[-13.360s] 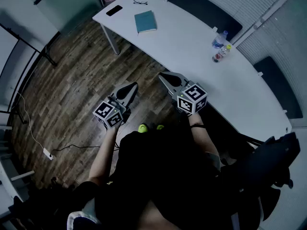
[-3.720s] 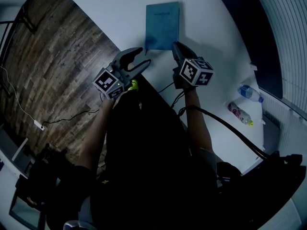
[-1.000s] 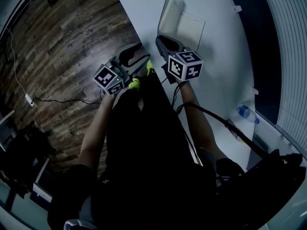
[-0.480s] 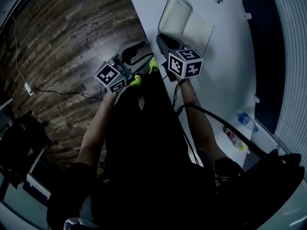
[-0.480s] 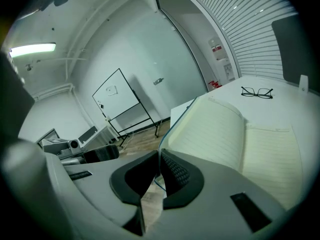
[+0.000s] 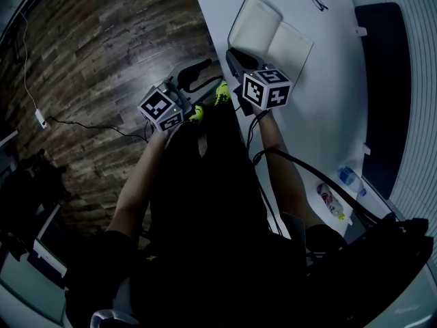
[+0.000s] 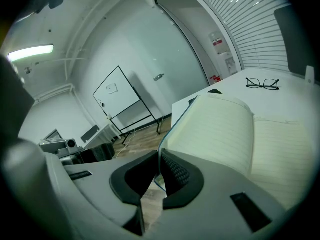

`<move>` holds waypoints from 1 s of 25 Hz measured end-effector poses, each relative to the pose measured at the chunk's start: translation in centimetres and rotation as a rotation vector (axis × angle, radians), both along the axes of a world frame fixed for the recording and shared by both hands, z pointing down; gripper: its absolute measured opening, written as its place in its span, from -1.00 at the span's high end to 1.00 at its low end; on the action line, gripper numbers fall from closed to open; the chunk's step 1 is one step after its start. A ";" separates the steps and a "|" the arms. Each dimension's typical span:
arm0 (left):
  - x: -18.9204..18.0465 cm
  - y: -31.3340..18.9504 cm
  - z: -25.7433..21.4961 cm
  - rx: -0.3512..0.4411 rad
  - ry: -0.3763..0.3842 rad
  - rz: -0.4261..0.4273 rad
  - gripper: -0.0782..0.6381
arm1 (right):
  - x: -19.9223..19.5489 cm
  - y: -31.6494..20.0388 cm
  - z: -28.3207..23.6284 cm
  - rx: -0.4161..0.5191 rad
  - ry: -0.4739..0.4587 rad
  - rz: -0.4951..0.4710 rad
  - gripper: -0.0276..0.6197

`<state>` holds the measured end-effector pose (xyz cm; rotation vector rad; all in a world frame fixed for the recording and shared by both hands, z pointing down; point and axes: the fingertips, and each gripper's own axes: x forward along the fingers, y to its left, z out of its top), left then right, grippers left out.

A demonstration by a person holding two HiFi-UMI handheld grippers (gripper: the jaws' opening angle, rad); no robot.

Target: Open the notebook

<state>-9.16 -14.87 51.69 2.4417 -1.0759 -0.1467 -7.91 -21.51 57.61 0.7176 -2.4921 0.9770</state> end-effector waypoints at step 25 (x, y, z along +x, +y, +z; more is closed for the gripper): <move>-1.9 0.9 -0.2 0.005 -0.004 -0.018 0.22 | -1.2 -0.2 0.7 -0.020 -0.033 0.035 0.75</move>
